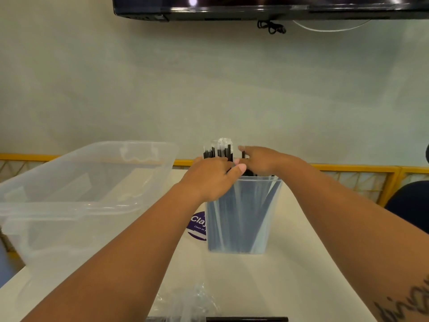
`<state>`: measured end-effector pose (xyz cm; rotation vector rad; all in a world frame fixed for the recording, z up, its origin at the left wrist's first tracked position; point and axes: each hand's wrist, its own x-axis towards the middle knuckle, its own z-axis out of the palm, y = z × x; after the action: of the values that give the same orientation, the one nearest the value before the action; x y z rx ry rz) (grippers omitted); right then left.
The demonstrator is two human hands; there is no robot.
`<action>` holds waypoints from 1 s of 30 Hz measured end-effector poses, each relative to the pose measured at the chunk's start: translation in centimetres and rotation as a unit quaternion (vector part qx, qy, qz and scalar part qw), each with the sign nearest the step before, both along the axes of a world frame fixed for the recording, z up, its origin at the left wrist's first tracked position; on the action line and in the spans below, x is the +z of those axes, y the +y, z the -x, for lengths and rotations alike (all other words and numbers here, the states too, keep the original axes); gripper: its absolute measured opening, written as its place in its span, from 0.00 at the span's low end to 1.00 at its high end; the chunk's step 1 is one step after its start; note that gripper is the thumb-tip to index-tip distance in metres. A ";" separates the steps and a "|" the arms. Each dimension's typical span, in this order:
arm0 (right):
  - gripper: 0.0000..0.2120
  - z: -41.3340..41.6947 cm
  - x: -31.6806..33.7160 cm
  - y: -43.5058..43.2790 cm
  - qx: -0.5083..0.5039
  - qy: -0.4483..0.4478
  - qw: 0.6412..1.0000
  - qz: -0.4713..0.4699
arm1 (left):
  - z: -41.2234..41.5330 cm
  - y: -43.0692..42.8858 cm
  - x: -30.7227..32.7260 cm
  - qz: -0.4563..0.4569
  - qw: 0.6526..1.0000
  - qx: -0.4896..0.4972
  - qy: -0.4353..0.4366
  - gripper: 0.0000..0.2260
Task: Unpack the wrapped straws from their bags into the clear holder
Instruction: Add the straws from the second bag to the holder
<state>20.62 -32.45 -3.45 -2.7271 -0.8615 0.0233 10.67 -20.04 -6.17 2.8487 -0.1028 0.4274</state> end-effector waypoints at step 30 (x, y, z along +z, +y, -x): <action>0.45 20.6 -17.6 -12.8 -0.035 0.088 0.973 -0.211 | 15.4 -4.9 -9.6 -0.062 0.967 -0.051 0.243 0.18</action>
<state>0.02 -45.23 -21.04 -2.3152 -0.6346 0.0586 -4.71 -24.96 -15.76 2.9587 -0.1853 -0.3126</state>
